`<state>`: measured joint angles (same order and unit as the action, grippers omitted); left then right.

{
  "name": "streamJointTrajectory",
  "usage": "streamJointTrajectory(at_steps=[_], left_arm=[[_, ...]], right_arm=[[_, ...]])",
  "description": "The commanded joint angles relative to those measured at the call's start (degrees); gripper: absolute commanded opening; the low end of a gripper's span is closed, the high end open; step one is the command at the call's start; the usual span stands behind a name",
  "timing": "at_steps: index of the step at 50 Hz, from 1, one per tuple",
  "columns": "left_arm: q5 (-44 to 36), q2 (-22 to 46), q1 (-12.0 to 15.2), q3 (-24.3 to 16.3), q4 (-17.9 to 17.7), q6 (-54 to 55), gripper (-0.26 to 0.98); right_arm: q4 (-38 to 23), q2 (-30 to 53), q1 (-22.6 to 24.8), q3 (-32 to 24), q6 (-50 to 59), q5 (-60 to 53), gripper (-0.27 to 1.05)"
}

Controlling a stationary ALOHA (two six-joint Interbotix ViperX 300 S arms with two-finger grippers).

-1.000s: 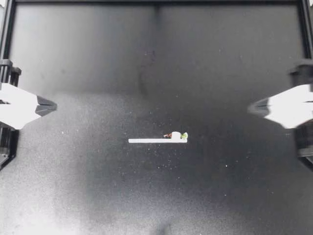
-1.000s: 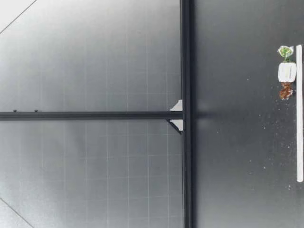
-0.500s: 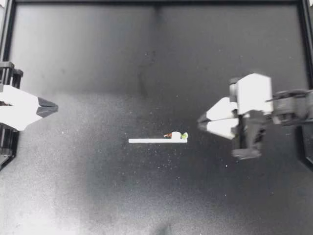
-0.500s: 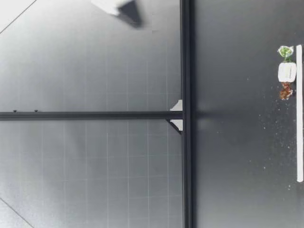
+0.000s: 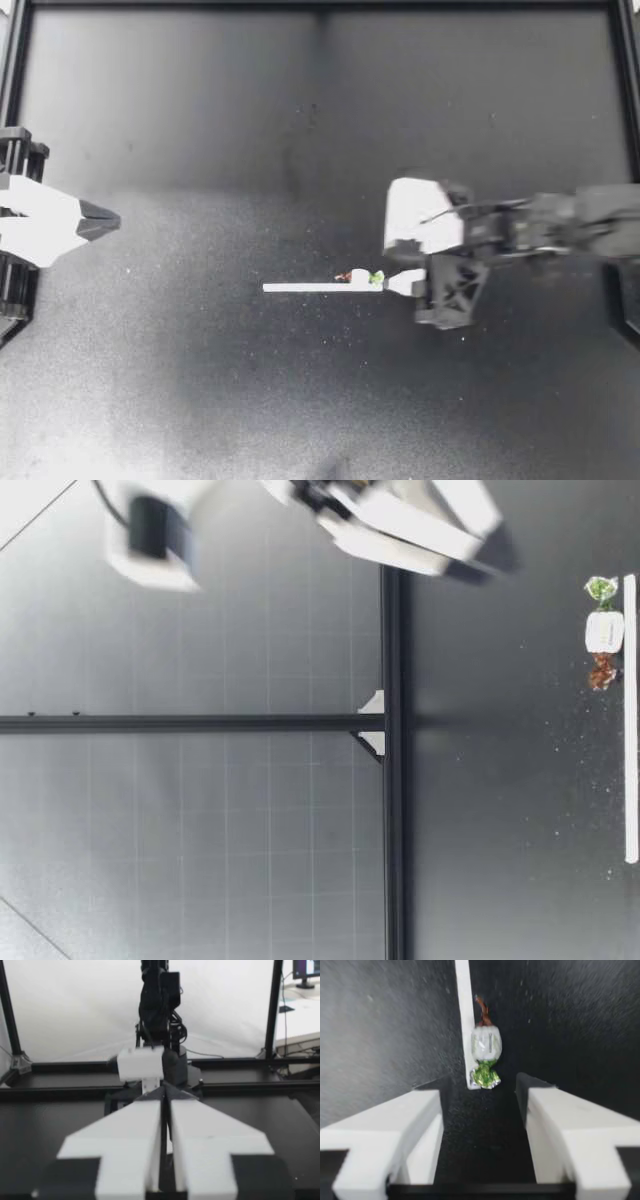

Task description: Pick up the candy and unwrap it.

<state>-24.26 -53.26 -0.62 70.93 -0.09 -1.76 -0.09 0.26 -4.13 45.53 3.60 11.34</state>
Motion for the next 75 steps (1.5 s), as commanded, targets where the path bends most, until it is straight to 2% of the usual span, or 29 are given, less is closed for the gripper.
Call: streamJointTrajectory(at_steps=[1, 17, 41, 46, 55, 61, 67, 75], left_arm=[[-0.53, 0.26, 0.0, -0.44, 0.0, 0.0, -0.07], [-0.53, 0.35, -0.09, -0.26, 0.0, 0.0, -0.07], [-0.53, 0.35, -0.09, 0.09, 0.0, 0.0, -0.07], [-0.44, 0.35, -0.09, 0.18, 0.0, 0.0, -0.07], [-0.35, 0.35, -0.09, 0.35, 0.0, 0.0, -0.07], [-0.26, 0.35, -0.09, 0.62, 0.0, -0.09, -0.07], [-0.26, 0.35, -0.09, 0.88, 0.0, 0.0, -0.07], [-0.09, 1.93, -0.09, 1.49, 0.0, 0.0, -0.07]], right_arm=[[-0.09, 1.49, -0.44, -2.37, 0.0, 1.05, 0.55], [-0.09, 5.98, -0.44, -4.83, 0.35, 1.49, 0.55], [0.09, 9.32, -0.44, -5.54, 2.55, 1.76, 0.52], [0.09, 9.84, -0.44, -5.54, 3.43, 3.34, 0.43], [0.09, 9.58, -0.26, -6.33, 3.78, 7.03, 0.11], [0.09, 9.32, -0.26, -7.47, 3.78, 9.4, -0.04], [0.09, 9.23, -0.26, -9.23, 3.69, 11.43, -0.12], [0.09, 7.73, -0.26, -11.07, 3.34, 12.83, -0.13]])
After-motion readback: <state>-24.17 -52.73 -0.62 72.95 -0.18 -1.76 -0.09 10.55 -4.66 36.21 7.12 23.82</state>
